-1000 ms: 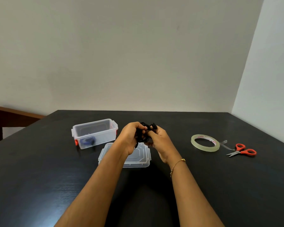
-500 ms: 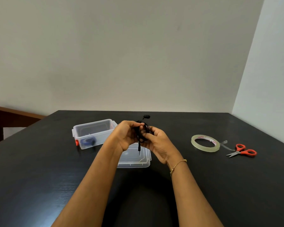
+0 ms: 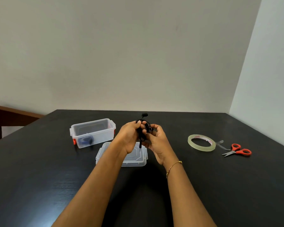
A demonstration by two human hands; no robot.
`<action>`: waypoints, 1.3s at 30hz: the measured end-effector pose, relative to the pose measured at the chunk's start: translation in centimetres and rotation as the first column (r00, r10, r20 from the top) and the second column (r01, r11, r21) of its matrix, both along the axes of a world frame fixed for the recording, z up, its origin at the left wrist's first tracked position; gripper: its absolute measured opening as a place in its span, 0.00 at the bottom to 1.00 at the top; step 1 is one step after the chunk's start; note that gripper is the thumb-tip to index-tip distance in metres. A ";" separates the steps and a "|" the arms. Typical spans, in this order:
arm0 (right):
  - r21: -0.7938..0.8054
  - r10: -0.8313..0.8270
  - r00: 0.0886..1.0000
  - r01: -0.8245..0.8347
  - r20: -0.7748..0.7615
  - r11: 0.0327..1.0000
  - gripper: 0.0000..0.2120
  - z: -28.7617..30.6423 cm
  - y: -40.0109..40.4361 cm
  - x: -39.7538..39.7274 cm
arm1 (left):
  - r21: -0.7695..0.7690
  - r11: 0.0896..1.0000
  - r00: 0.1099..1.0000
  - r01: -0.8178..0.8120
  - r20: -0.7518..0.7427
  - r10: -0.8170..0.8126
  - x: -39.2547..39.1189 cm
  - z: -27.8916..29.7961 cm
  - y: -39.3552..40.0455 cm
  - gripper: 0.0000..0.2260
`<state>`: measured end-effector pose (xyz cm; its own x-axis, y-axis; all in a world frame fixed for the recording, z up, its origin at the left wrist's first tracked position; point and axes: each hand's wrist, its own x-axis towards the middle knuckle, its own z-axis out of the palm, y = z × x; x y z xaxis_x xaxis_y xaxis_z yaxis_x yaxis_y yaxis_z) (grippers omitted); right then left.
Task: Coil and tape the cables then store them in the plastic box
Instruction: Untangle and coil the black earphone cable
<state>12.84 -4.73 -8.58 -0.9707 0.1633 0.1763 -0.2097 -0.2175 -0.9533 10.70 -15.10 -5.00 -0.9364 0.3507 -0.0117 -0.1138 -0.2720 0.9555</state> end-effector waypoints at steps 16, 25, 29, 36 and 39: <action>0.030 -0.300 0.944 0.307 -0.140 0.951 0.03 -0.2 1.4 -0.2 | -0.048 0.986 0.987 0.159 0.045 -0.157 0.0 -0.2 -1.0 0.13; 0.067 0.036 0.999 -0.035 -0.024 0.997 0.09 0.5 0.5 0.2 | 0.097 0.985 0.982 0.146 0.111 -0.156 -0.5 -0.6 -1.2 0.13; 0.028 0.066 0.997 -0.065 -0.033 0.997 0.09 0.3 0.7 0.2 | 0.050 0.990 0.987 0.130 0.083 -0.134 -0.5 -0.6 -1.3 0.13; -0.049 0.094 0.996 -0.094 -0.005 0.994 0.16 0.3 0.6 -0.1 | -0.111 0.991 0.997 0.073 0.020 -0.072 -0.5 -0.6 -1.1 0.13; -0.034 0.127 0.992 -0.128 -0.008 0.991 0.18 0.1 0.9 0.0 | -0.138 0.990 0.999 0.028 0.029 -0.024 -0.4 -0.4 -1.0 0.14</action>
